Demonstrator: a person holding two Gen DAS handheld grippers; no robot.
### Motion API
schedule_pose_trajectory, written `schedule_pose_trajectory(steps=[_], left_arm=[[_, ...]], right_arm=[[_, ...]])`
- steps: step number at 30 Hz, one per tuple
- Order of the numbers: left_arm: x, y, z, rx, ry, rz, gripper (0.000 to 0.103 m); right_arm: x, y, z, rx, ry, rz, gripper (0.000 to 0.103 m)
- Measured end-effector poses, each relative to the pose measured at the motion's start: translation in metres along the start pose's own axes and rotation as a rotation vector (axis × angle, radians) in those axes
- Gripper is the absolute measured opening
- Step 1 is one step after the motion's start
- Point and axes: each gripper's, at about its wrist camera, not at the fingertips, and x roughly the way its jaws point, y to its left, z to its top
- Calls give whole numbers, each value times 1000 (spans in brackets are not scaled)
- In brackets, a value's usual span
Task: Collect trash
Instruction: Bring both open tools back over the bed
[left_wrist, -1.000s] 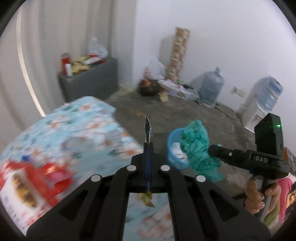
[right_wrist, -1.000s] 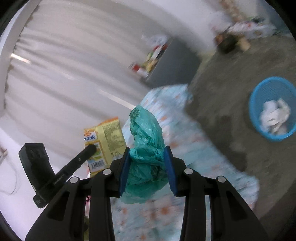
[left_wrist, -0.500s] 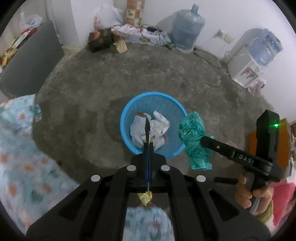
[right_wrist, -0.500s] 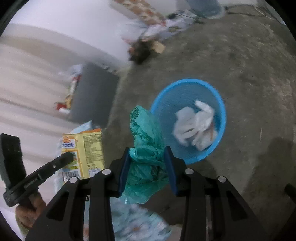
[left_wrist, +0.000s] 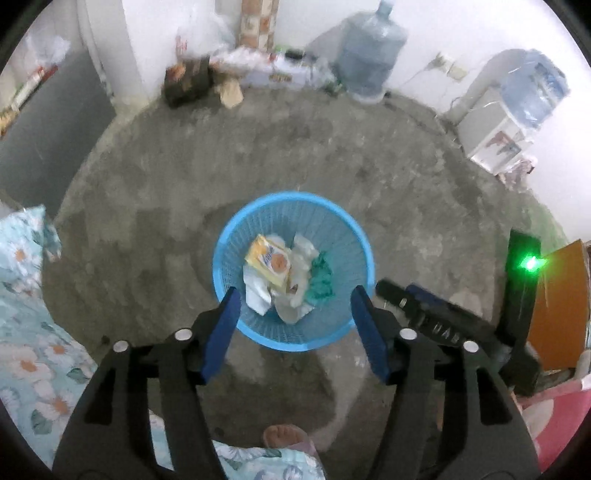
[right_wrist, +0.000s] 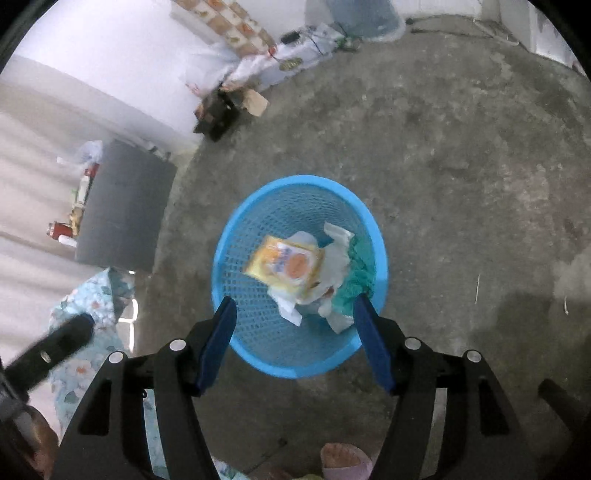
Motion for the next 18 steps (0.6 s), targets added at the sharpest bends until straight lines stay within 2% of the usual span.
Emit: schedule_pose_trajectory(steps=[2, 7, 13, 18], left_arm=[[-31, -5, -6, 7, -65, 0, 66], [-112, -8, -28, 14, -203, -2, 72], [-212, -6, -83, -20, -340, 40, 82], [-277, 5, -151, -63, -447, 80, 84]], right_arm=[[-16, 13, -10, -18, -28, 2, 64], [-72, 49, -41, -97, -112, 37, 72], [-132, 99, -79, -245, -165, 74, 79], [-165, 142, -115, -379, -172, 72, 86]])
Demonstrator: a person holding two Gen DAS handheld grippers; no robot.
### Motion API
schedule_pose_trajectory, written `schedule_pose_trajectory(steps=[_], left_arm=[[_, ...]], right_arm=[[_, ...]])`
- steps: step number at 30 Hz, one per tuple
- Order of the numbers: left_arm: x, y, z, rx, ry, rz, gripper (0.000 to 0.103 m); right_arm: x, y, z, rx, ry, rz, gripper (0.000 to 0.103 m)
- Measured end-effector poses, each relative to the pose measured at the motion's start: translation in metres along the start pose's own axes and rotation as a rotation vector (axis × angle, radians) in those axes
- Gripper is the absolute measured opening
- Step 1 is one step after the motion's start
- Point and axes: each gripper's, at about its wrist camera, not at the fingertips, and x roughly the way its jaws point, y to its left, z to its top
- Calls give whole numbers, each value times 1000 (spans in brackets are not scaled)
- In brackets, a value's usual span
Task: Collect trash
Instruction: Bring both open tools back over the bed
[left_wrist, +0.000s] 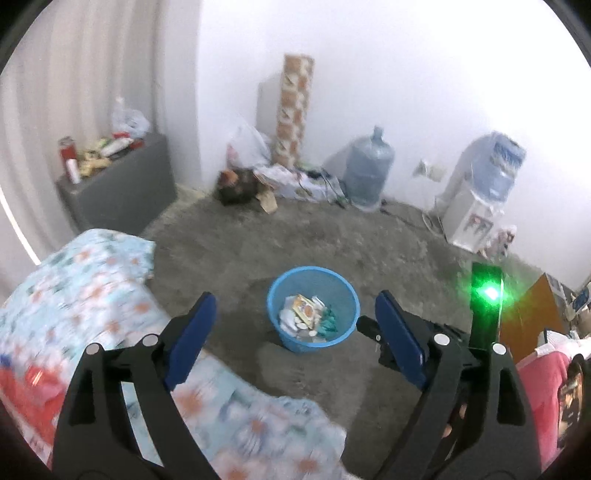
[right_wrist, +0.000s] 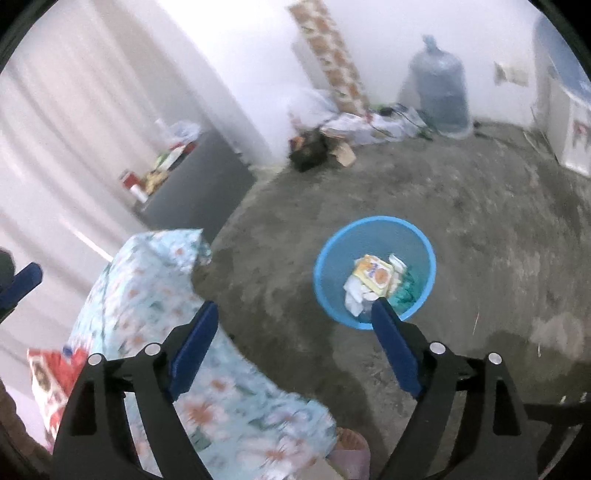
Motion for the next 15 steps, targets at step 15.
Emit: schedule_pose_trajectory(steps=[15], left_arm=[[-157, 93, -118, -163, -141, 280, 84]], right_arm=[[-42, 133, -52, -387, -63, -153, 96]])
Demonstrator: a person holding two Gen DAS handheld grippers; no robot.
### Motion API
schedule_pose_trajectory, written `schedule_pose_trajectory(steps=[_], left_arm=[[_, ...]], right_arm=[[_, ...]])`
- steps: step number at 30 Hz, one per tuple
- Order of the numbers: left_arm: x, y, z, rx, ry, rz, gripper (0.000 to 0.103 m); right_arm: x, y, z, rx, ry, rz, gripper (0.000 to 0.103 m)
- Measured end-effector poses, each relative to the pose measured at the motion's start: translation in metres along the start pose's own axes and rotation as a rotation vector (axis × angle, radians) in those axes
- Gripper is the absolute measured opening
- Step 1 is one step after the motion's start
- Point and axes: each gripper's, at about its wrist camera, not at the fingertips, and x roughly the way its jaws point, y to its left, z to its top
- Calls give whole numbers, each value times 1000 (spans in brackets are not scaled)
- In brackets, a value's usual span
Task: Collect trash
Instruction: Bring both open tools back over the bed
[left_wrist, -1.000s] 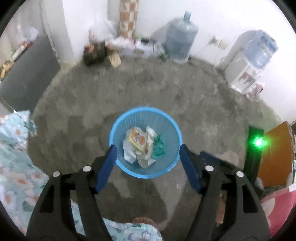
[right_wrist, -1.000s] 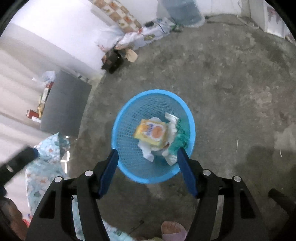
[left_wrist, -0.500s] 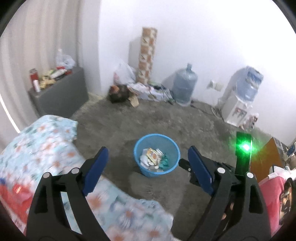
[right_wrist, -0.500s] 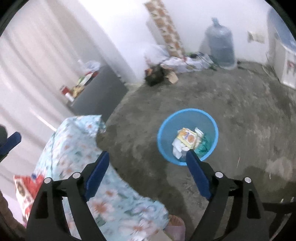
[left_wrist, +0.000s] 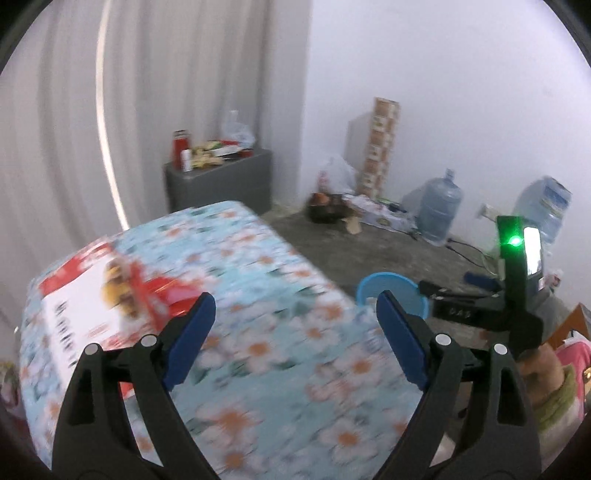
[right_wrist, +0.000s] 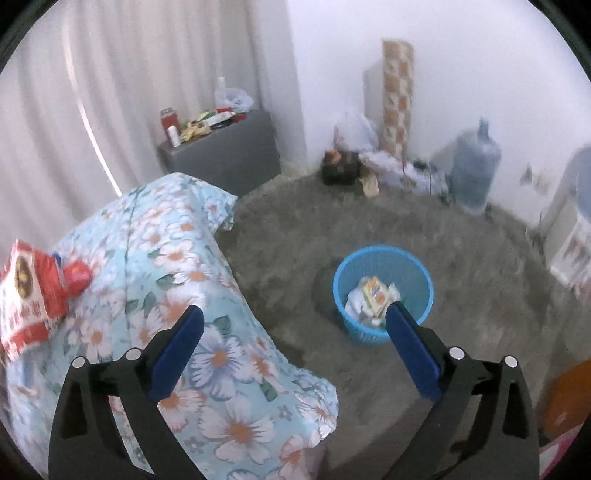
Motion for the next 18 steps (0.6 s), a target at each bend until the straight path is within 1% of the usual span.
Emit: schedule_pose_trajectory(steps=[5, 8, 9, 12, 14, 15, 18], left_arm=[[-17, 32, -17, -64, -8, 63, 84], [-24, 46, -22, -96, -16, 72, 84], [-26, 49, -25, -98, -19, 78, 84], [-30, 54, -29, -91, -30, 98, 84], [-31, 55, -31, -83, -31, 114, 84], [-32, 57, -32, -81, -35, 118, 84], [-38, 60, -37, -77, -44, 125, 84]], right_arm=[[-11, 26, 5, -80, -28, -23, 96], [-14, 37, 7, -111, -37, -22, 96], [-16, 41, 7, -118, -39, -10, 96], [-20, 46, 7, -122, -42, 66, 96], [-23, 47, 6, -107, -44, 152, 96], [-23, 49, 6, -99, -45, 179, 96], [-25, 51, 3, -97, -52, 213, 96]])
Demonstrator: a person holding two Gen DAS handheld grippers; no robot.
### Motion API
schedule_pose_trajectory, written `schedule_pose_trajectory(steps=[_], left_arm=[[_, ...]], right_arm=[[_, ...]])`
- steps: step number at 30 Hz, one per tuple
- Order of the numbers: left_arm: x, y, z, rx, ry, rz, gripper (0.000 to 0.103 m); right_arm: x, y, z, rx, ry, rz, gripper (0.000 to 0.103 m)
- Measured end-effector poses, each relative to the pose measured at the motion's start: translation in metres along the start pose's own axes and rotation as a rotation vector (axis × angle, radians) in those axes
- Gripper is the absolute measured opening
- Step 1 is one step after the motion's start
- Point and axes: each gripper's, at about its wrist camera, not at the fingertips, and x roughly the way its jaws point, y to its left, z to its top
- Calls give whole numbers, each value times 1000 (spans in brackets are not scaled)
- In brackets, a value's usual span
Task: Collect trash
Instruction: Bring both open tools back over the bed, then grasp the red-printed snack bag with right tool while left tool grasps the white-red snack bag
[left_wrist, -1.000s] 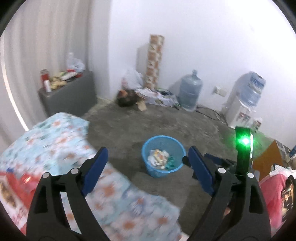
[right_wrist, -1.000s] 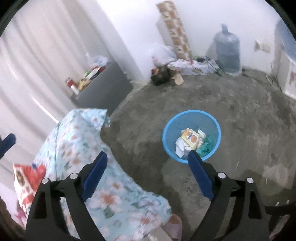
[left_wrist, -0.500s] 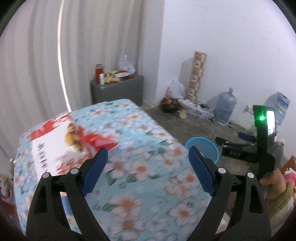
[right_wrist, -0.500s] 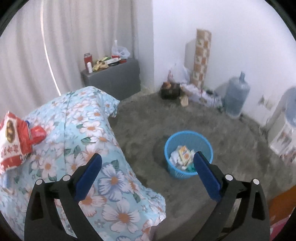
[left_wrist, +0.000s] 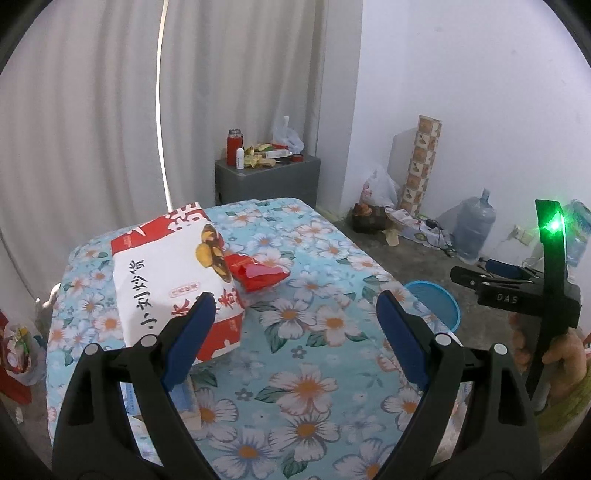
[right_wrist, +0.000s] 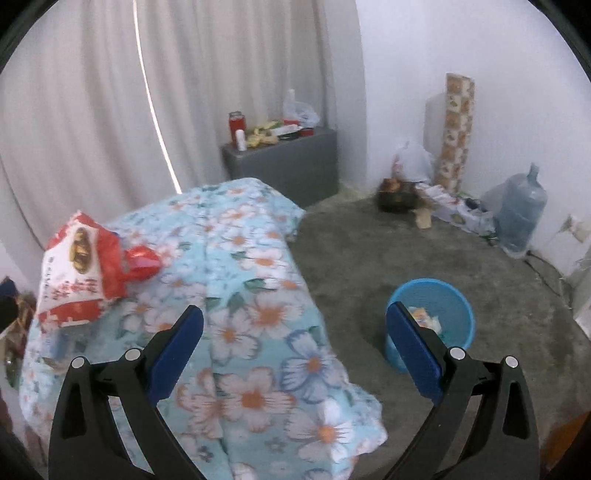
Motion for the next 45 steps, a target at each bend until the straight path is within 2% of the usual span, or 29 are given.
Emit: schedule_pose_trajectory(steps=[7, 13, 16, 20, 22, 25, 28, 33, 38, 45], left_arm=[[-12, 5, -8, 3, -34, 21, 84], [-19, 17, -18, -12, -43, 53, 84], [-18, 24, -23, -17, -31, 88, 84], [-18, 33, -26, -30, -25, 112, 84], [-19, 39, -28, -39, -24, 122, 84], [-19, 47, -34, -49, -15, 138, 84], [-19, 55, -41, -55, 0, 155, 84], [-16, 75, -51, -92, 17, 177, 84], [-5, 108, -48, -215, 19, 119, 84], [39, 181, -42, -577, 65, -99, 84]], right_arm=[[6, -6, -2, 74, 11, 86, 96], [23, -2, -3, 139, 78, 237, 96], [33, 7, -2, 173, 115, 351, 96], [56, 25, 6, 225, 184, 540, 96], [70, 37, 12, 244, 225, 613, 93], [103, 57, 23, 298, 316, 724, 90], [133, 73, 29, 342, 392, 773, 85], [171, 93, 37, 397, 481, 803, 79], [202, 109, 41, 422, 548, 797, 75], [223, 115, 44, 452, 585, 814, 74]])
